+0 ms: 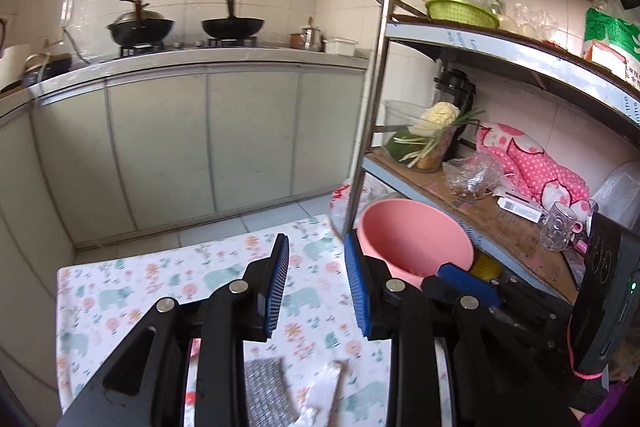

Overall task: Collect trash
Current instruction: 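Move both open tools back over the table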

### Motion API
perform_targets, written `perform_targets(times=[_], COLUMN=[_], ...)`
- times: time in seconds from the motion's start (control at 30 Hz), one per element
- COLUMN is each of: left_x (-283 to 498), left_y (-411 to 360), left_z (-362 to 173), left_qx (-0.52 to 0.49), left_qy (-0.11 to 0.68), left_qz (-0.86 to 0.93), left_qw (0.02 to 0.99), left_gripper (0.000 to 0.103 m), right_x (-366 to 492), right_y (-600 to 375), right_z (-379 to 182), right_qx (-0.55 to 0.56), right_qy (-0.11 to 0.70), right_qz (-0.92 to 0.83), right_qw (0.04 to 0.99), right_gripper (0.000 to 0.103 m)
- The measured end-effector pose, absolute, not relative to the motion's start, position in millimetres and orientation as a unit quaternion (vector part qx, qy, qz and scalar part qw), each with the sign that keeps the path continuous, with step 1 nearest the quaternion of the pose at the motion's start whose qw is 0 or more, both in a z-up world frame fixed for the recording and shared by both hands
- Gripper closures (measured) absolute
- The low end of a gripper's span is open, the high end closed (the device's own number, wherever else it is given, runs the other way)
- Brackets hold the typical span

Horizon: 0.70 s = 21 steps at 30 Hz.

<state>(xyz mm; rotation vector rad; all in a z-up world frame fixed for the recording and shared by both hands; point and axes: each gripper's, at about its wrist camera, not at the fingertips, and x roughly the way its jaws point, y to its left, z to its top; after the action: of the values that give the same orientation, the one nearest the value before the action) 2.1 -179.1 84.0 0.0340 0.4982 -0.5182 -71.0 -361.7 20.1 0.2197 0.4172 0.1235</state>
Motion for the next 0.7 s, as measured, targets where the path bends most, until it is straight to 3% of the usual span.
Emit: perform_targets(times=[0.7], left_x=[-84.1], left_y=[-63.5], left_z=[37.9], left_qx=[-0.045], left_qy=[0.254], left_qz=[-0.122], left_qw=[0.958], left_gripper=[0.075], right_x=[-98.4], right_y=[-289.0], right_z=[5.4], right_qx=[0.074], right_qy=[0.225], right_qz=[0.117], right_qw=[0.964], right_gripper=[0.079])
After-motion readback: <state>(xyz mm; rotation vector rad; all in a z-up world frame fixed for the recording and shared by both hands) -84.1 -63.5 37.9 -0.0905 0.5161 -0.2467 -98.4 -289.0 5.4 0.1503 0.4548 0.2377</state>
